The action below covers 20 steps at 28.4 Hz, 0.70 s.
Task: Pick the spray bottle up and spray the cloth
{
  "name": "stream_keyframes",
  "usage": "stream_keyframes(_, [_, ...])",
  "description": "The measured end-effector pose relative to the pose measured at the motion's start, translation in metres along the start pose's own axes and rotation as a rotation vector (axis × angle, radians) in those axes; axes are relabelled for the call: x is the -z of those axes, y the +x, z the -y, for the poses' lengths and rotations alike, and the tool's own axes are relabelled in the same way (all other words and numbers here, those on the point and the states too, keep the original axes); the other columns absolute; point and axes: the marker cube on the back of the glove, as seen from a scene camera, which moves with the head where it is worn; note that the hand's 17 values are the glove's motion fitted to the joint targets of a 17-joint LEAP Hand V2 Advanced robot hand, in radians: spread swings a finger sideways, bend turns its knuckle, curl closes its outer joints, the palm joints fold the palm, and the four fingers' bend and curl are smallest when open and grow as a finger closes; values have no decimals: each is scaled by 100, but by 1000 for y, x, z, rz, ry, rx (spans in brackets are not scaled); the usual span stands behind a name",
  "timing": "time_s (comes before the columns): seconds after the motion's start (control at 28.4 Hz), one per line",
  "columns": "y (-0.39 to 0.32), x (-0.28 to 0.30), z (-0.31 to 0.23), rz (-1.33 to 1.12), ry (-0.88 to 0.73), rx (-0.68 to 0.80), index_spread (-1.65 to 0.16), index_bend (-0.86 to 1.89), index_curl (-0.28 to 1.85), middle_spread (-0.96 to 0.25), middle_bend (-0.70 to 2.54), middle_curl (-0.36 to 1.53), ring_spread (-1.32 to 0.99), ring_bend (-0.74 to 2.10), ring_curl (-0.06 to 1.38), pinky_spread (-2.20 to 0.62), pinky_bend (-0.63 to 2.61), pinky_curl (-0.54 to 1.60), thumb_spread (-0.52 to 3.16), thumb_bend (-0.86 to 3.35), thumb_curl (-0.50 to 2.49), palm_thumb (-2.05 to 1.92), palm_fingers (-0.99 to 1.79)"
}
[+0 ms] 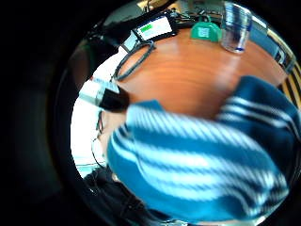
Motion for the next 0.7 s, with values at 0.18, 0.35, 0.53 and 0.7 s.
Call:
stream_keyframes(0.18, [-11, 14, -42, -143, -55, 41, -32, 14, 33, -9, 20, 38, -8, 37, 34, 13, 45, 37, 90, -6, 51, 66, 42])
stream_keyframes(0.35, [-38, 21, -88, -286, -116, 131, -35, 18, 33, -7, 20, 37, -6, 33, 32, 17, 40, 35, 94, -7, 45, 56, 44])
stream_keyframes(0.53, [-68, 19, -132, -365, -169, 199, -37, 17, 33, -7, 19, 37, -6, 30, 32, 18, 37, 34, 97, -6, 41, 47, 45])
stream_keyframes(0.7, [-94, 9, -166, -406, -194, 260, -38, 18, 34, -7, 18, 36, -6, 27, 31, 19, 34, 33, 99, -4, 38, 44, 46])
